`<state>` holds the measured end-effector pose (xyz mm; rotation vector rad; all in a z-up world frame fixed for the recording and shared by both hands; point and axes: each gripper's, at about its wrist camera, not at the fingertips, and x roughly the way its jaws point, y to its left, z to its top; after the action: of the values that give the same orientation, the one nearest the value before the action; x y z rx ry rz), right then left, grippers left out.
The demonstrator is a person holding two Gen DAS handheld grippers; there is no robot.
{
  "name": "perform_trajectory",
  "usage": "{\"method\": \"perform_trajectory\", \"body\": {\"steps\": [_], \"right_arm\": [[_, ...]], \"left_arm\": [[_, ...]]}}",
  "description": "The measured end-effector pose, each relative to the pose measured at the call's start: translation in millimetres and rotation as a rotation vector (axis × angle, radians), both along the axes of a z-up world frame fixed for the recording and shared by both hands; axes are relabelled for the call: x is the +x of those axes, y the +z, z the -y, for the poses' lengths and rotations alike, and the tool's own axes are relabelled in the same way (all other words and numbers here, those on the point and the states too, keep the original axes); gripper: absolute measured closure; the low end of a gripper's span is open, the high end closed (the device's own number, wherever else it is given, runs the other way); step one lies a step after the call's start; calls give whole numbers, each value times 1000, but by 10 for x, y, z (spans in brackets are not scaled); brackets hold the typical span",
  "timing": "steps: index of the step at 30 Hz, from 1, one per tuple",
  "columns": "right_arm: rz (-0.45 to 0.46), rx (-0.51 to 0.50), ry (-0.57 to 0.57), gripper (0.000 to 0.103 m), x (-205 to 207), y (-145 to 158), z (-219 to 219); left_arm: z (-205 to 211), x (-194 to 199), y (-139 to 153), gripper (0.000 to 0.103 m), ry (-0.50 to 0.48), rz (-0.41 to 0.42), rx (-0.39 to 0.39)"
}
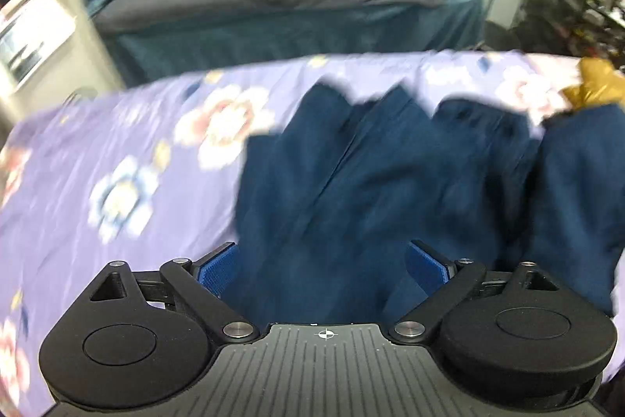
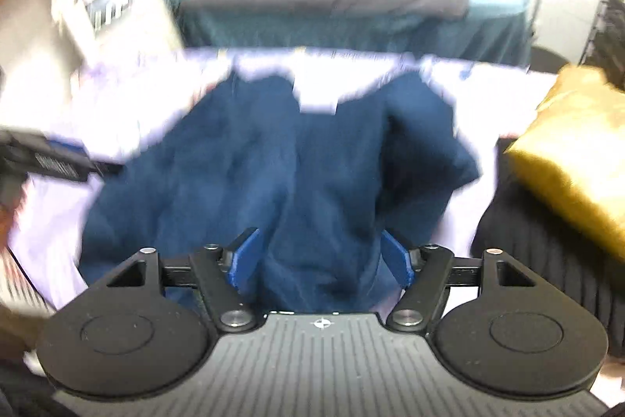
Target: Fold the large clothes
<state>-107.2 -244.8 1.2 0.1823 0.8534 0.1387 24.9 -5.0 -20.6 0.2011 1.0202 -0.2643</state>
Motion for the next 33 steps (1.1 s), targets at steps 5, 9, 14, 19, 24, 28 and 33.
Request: {"method": "perform_trajectory", "body": {"steps": [5, 9, 14, 19, 24, 28, 33], "right_arm": [[48, 25, -203, 16, 320, 212, 623], [-30, 145, -385, 18, 669, -21, 1161], [-224, 294, -435, 28, 1004, -634, 1381], [-395, 493, -449, 30, 1025, -1199, 1408], [-521, 626, -416, 29, 984, -1515, 1357], [-469, 653, -410, 53, 931, -1465, 1297], [-313, 491, -312, 77, 888, -1036, 1069]], "left_arm": [[758, 877, 59, 0, -65, 22, -39], [1309, 1420, -28, 0, -108, -26, 0], [1950, 1888, -642, 0, -129, -115, 117], [2348, 1884, -1481, 0, -255, -204, 365], [2428, 1826, -1878, 0, -321, -236, 424], [2438, 1847, -1816, 0, -332, -245, 363], [2269, 1738, -1648, 15, -316, -212, 315]]}}
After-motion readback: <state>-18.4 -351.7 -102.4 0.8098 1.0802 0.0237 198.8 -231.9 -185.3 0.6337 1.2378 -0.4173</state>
